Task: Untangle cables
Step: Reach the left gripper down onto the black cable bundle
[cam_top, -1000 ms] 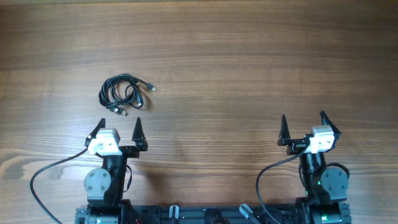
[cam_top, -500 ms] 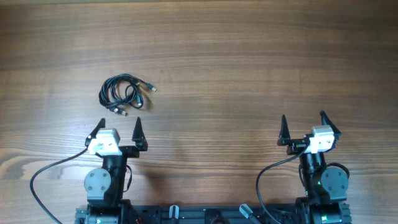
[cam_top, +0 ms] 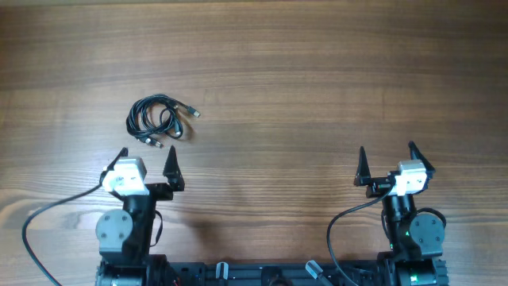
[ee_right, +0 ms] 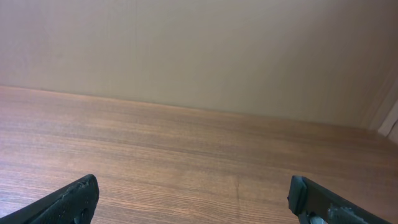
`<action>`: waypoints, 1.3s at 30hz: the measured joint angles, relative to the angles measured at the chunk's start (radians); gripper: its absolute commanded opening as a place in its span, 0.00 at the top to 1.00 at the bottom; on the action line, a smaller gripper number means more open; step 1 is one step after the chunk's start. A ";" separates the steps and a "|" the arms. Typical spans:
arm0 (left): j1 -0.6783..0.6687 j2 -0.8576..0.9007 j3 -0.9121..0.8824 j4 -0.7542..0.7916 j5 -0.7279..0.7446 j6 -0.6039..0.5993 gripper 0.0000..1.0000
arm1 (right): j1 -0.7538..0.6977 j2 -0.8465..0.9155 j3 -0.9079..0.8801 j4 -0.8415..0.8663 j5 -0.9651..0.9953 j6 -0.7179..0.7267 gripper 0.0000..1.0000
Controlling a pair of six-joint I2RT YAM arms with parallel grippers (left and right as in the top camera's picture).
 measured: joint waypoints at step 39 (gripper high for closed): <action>0.190 0.983 0.732 -0.583 0.040 -0.092 0.00 | 0.000 0.004 0.000 0.000 0.000 0.000 0.00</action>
